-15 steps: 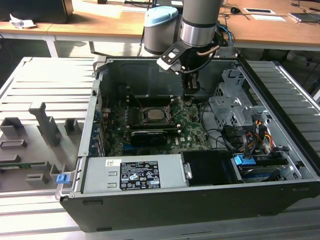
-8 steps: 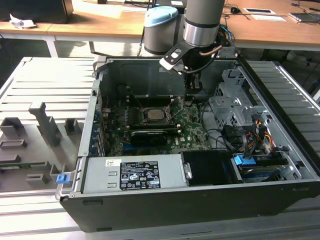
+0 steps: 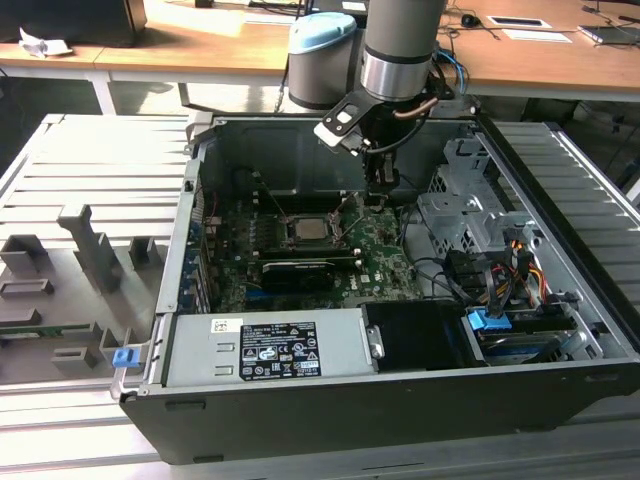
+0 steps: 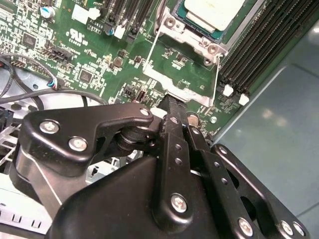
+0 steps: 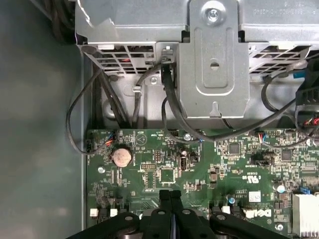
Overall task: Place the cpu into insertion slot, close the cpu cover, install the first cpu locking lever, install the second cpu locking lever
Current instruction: 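Close the cpu cover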
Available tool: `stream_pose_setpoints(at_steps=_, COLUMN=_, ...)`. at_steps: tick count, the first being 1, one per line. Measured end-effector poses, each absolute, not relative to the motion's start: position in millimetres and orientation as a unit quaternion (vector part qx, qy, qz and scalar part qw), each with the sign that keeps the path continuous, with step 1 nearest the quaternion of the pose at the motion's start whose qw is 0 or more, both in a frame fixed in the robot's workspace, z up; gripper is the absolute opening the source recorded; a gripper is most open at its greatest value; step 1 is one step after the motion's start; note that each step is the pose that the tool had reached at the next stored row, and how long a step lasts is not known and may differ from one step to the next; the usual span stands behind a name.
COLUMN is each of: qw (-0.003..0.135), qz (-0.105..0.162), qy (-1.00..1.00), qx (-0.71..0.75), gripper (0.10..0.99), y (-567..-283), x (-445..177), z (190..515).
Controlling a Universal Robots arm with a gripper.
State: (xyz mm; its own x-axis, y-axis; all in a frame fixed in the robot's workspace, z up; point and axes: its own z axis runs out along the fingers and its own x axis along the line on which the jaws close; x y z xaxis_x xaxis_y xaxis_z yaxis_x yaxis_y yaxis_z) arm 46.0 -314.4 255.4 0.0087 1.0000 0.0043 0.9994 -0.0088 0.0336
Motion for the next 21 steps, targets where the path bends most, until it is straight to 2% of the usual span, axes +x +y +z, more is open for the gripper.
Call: stream_pose_setpoints(at_steps=21, qw=0.010, qz=0.013, qy=0.704, qx=0.710, gripper=0.106, y=-314, x=16, z=255)
